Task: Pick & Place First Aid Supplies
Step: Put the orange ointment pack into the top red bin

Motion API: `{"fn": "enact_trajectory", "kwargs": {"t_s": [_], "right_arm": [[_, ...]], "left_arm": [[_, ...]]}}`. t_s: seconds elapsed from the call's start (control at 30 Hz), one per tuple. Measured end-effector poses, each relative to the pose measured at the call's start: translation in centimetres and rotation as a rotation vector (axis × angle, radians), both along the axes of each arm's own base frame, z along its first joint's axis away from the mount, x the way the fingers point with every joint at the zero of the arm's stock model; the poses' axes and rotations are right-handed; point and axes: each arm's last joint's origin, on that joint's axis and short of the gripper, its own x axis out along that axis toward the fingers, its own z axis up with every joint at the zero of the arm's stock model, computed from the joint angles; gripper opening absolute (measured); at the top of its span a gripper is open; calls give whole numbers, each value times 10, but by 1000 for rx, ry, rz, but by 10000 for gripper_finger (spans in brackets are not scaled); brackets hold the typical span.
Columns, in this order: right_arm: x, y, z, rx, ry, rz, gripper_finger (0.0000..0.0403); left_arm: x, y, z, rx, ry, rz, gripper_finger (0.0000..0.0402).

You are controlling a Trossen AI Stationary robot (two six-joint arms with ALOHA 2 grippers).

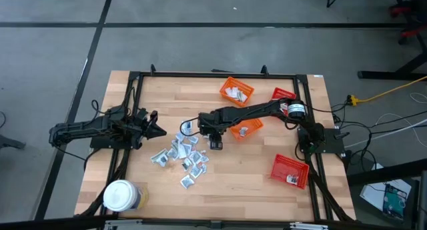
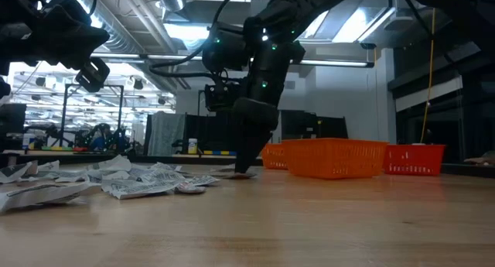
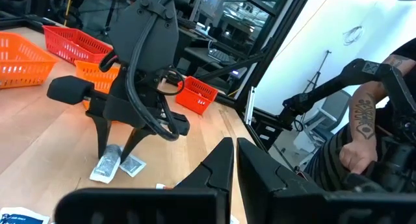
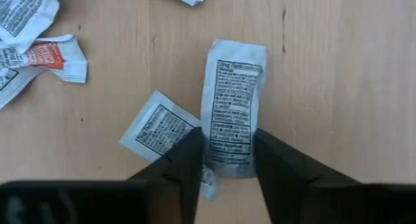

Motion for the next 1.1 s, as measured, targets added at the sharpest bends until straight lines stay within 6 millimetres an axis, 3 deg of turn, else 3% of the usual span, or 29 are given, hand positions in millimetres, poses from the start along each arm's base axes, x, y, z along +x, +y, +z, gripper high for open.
{"fn": "enact_trajectory", "kwargs": {"t_s": [0.37, 0.8, 0.9, 1.1], "right_arm": [[-2, 0, 6, -4, 27, 29, 48], [9, -14, 65, 115, -35, 83, 28], [10, -19, 77, 77, -48, 73, 23], [11, -22, 76, 36, -53, 103, 17]], "left_arm": [[0, 0, 0, 0, 0, 0, 16], [0, 0, 0, 0, 0, 0, 16], [0, 0, 0, 0, 0, 0, 15], [0, 0, 0, 0, 0, 0, 16]]}}
